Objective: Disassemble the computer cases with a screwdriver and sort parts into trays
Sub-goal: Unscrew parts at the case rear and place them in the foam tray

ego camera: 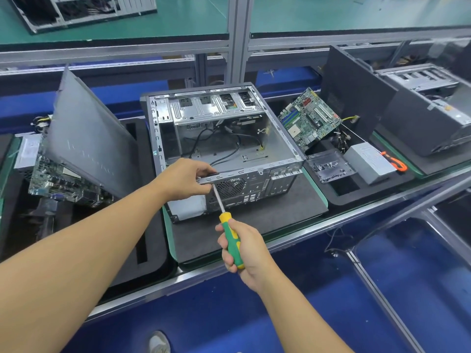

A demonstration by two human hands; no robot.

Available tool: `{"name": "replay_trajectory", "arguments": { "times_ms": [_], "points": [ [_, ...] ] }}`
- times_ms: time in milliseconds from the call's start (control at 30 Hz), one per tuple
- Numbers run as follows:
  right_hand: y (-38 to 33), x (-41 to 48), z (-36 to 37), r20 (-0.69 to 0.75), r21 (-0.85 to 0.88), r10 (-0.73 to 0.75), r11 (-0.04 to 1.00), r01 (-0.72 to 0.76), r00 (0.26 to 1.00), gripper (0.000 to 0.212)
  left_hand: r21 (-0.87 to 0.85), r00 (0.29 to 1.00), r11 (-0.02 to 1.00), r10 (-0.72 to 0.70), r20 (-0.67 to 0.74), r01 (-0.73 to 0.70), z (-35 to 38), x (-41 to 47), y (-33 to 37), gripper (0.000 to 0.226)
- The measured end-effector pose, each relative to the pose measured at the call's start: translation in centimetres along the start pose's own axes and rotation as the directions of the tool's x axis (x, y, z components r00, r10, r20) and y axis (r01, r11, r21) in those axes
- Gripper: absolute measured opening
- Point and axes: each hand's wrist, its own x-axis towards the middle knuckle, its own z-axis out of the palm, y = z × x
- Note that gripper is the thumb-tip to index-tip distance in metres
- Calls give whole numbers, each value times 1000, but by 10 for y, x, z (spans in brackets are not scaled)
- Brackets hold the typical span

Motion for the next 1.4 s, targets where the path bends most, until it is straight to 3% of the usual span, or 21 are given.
{"name": "replay_trajectory", "arguments": {
  "times_ms": [200,267,367,400,467,533,567,600,700,800,867,933,1100,1233,1300,1400],
  "points": [
    [-1,3,-4,150,304,119,939,-161,981,30,13,1000,1000,-12,-3,12,1,1,1,42],
    [0,3,-2,99,254,108,958,-130,989,29,-3,1000,1000,-28,5,28,2,1,2,41],
    [5,4,7,-156,-161,-113,983,87,981,19,-6,999,999,-44,3,44,3,1,2,39],
    [6,4,9,-229,-357,-229,924,137,946,17,-1,999,999,-45,-1,45,3,1,3,39],
    [7,5,9,-268,-707,-428,696,126,863,21,-8,999,999,-47,-2,47,3,2,3,39],
    [5,6,6,-205,-845,-496,524,103,844,23,-22,999,998,-50,1,50,3,2,3,37],
    [2,7,4,-166,-856,-467,505,108,869,23,-24,999,998,-51,3,51,2,1,3,37],
    [-3,7,4,-134,-831,-401,543,118,906,22,-25,999,998,-50,3,50,2,1,3,37],
    [-20,8,2,-71,-509,-56,861,12,996,18,-35,999,998,-46,0,46,3,2,3,37],
    [-28,8,-3,52,-189,206,963,-193,977,33,-35,999,998,-44,-9,44,3,2,1,38],
    [-29,8,-6,140,-111,216,973,-201,966,37,-27,999,999,-36,-12,36,3,2,1,39],
    [-28,7,-5,180,-128,133,986,-111,975,26,-32,999,999,-36,-13,35,3,2,1,39],
    [-7,6,3,4,-396,-23,918,23,1000,17,-21,1000,1000,-23,-10,23,4,3,1,37],
    [-2,6,-3,-74,-656,-230,745,126,970,17,11,1000,1000,-15,2,15,2,2,2,34],
    [-8,5,-6,-60,-613,-175,783,102,983,16,19,1000,1000,-5,19,5,2,1,3,31],
    [-25,2,-9,44,-277,92,958,-76,995,23,80,998,995,53,29,-55,3,0,5,25]
  ]
}}
